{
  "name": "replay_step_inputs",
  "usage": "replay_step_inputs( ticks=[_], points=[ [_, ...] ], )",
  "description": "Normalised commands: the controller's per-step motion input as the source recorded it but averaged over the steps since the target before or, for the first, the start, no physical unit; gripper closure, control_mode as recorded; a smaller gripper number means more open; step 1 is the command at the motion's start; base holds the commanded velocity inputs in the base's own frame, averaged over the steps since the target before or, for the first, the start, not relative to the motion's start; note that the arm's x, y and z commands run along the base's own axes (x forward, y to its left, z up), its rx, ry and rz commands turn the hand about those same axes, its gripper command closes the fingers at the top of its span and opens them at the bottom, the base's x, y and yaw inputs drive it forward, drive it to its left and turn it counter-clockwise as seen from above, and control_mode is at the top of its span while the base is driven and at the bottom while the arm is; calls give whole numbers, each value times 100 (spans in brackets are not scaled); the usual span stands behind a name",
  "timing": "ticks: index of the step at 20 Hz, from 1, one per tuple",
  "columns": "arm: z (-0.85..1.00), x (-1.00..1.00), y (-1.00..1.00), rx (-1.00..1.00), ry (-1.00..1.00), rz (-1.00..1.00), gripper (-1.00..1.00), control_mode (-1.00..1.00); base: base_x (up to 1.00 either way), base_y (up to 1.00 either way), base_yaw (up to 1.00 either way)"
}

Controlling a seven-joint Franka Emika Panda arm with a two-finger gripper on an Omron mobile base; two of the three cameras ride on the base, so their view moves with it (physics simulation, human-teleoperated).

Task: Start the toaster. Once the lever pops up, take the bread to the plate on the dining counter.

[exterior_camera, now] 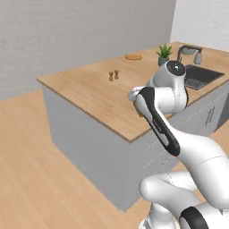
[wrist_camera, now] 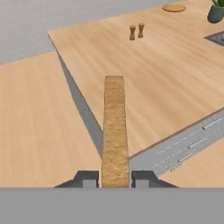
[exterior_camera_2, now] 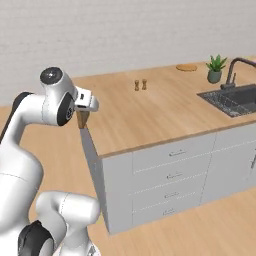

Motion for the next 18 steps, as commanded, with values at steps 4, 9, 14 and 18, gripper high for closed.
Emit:
replay_step_inputs(
  ticks=[4, 9, 14, 18],
  points=[
    [0, 0, 0, 0, 0, 0, 100, 100, 13, 100, 24],
    [0, 0, 0, 0, 0, 0, 100, 100, 89, 100, 18],
    [0, 0, 0, 0, 0, 0, 100, 100, 100, 95, 8],
    [0, 0, 0, 0, 0, 0, 100, 100, 100, 97, 4]
  ],
)
